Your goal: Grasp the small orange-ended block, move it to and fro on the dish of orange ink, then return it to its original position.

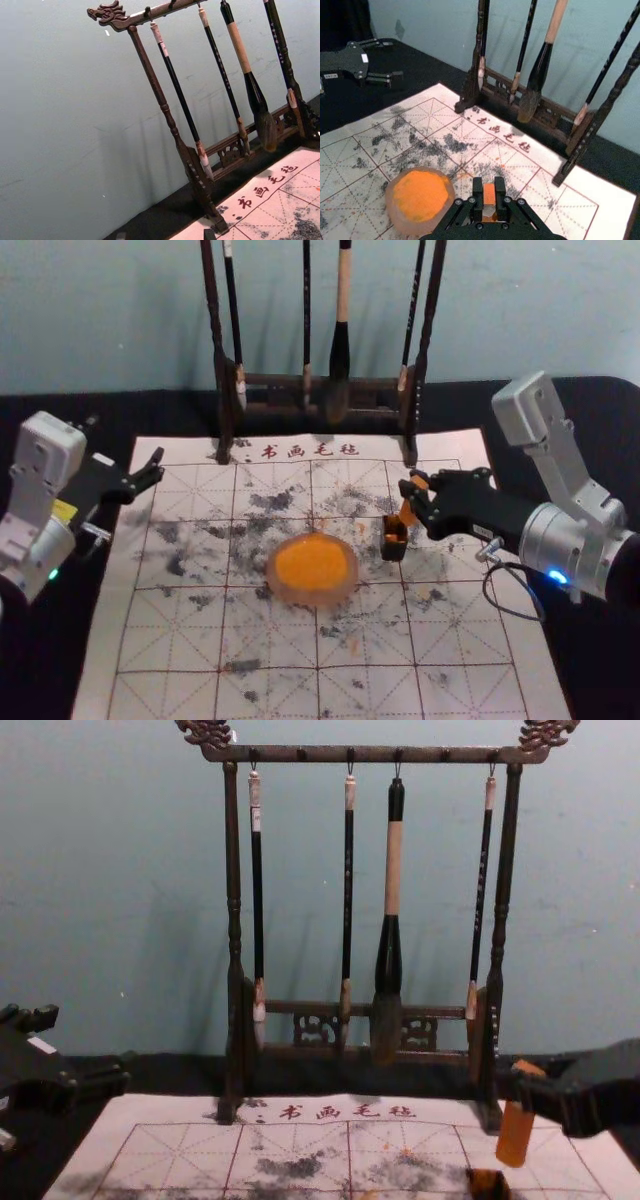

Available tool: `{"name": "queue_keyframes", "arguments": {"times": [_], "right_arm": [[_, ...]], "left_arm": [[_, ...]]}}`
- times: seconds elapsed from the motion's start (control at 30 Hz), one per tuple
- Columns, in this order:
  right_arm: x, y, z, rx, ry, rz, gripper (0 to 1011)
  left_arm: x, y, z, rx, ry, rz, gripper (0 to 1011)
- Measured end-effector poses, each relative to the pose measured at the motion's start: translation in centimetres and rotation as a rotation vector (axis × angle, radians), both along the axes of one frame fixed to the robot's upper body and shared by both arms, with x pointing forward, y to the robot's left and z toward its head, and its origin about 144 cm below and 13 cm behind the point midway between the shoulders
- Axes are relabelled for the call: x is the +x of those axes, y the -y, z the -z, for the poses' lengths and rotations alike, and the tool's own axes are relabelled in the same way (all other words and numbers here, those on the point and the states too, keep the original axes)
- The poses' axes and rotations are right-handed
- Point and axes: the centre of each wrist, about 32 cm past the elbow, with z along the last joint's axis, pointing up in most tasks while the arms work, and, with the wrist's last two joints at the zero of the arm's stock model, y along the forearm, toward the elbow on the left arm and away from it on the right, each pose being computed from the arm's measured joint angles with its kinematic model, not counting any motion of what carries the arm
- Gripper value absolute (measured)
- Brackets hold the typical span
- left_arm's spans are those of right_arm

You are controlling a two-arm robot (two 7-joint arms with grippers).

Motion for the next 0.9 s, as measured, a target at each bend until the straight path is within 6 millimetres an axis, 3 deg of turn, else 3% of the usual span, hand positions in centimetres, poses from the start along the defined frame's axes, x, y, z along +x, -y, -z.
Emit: {"name": "queue_keyframes", "arguments": {"times": [0.9], "right_arm": [[1.1, -1.0, 1.6, 0.003, -0.067, 0.022, 123]], "left_arm": [[0.0, 0.0, 0.0, 0.0, 0.0, 0.0, 1001]]}}
